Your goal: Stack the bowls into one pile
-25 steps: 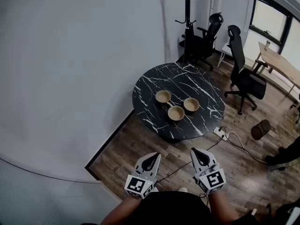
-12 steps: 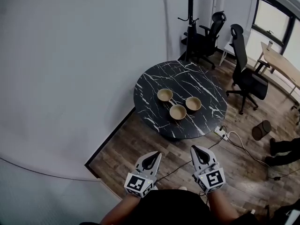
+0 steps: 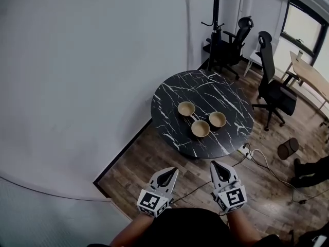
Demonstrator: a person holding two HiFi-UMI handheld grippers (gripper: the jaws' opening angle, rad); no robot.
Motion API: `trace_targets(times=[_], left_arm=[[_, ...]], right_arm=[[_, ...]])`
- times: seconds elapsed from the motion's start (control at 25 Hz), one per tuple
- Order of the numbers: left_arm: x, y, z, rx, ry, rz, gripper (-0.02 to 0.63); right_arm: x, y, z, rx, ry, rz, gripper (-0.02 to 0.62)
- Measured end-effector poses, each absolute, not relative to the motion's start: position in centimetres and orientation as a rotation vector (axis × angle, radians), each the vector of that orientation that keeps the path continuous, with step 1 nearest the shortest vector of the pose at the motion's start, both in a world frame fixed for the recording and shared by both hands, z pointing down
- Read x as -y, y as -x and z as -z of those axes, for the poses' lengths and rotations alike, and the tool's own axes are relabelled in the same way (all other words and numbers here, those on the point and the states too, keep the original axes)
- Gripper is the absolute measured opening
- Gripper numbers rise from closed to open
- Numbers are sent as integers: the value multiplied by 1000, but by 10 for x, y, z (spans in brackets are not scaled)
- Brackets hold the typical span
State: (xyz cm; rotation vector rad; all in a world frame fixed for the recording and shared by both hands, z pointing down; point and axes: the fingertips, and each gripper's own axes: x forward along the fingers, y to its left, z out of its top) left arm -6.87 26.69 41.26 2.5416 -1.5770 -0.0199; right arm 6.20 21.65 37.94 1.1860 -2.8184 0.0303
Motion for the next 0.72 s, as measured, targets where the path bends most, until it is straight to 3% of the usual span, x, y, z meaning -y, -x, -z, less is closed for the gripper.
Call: trace_targets(times=[0.36, 0.72], left_arm=[[-255, 122, -411, 1571, -2549, 58, 14], [-234, 129, -418, 1506, -2569, 36, 14]], right_arm=[[-196, -36, -386, 2836, -1315, -98, 6], [-172, -36, -379, 2776, -1385, -53, 6]])
